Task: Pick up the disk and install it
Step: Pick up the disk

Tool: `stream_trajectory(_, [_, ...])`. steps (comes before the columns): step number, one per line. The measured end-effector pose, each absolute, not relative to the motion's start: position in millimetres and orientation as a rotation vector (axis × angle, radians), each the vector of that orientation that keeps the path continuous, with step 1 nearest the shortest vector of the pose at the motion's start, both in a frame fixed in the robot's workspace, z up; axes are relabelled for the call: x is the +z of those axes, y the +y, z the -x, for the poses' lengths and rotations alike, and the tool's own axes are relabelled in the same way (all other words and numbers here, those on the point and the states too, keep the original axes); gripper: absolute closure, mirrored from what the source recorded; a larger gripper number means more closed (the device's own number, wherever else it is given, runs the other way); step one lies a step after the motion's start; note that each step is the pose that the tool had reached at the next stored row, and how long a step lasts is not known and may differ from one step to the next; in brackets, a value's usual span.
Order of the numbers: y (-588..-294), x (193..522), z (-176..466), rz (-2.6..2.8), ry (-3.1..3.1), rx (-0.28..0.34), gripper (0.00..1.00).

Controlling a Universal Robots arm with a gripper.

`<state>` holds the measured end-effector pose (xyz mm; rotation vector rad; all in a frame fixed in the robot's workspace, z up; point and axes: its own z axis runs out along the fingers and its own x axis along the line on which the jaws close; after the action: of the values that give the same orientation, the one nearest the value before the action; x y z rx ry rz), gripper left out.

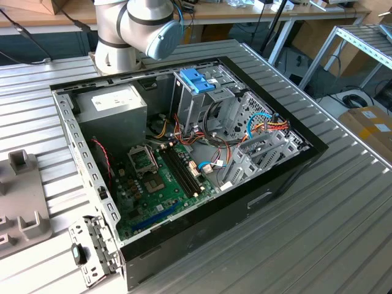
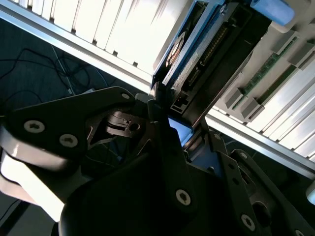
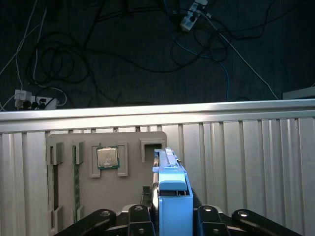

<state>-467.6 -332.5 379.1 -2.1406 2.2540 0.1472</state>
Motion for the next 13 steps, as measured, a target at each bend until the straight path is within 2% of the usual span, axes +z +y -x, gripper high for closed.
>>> stream_trajectory(13, [-332.4,390.2,467.6,2.136,2.248,0.158,0.63])
